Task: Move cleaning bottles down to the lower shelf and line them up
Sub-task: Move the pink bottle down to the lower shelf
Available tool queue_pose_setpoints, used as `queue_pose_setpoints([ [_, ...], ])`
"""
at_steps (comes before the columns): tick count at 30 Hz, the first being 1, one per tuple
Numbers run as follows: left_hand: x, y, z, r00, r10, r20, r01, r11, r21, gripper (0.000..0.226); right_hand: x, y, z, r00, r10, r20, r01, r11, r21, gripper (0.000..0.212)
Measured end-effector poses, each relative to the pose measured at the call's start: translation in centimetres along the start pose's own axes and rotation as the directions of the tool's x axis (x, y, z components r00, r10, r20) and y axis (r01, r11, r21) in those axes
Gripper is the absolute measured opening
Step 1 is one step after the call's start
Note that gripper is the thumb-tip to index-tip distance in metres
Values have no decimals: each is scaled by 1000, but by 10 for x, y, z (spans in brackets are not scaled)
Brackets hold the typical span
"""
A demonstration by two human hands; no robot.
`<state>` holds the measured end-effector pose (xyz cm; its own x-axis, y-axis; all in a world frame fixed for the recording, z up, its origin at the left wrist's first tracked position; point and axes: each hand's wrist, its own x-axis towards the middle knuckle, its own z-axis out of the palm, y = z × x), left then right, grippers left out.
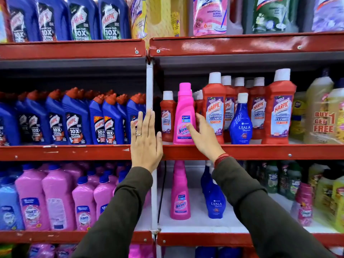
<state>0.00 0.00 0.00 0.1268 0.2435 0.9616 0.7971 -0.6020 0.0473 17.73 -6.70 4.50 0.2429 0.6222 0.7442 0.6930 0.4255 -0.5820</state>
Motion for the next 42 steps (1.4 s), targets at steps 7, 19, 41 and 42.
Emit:
queue_pose_setpoints([
  [7,-18,-16,21,998,-46,44,47,999,-8,62,9,9,1,989,98,114,-110,988,105,40],
  [19,-30,-21,33,997,-29,73,22,995,98,60,13,7,1,996,71,62,-86,956,279,52],
  [41,-38,-18,27,993,-56,104,50,997,63,60,-46,-6,-12,994,57,95,-93,893,440,52],
  [42,-44,-16,27,994,-54,99,49,998,49,60,-53,-4,-11,994,60,93,-96,889,448,51],
])
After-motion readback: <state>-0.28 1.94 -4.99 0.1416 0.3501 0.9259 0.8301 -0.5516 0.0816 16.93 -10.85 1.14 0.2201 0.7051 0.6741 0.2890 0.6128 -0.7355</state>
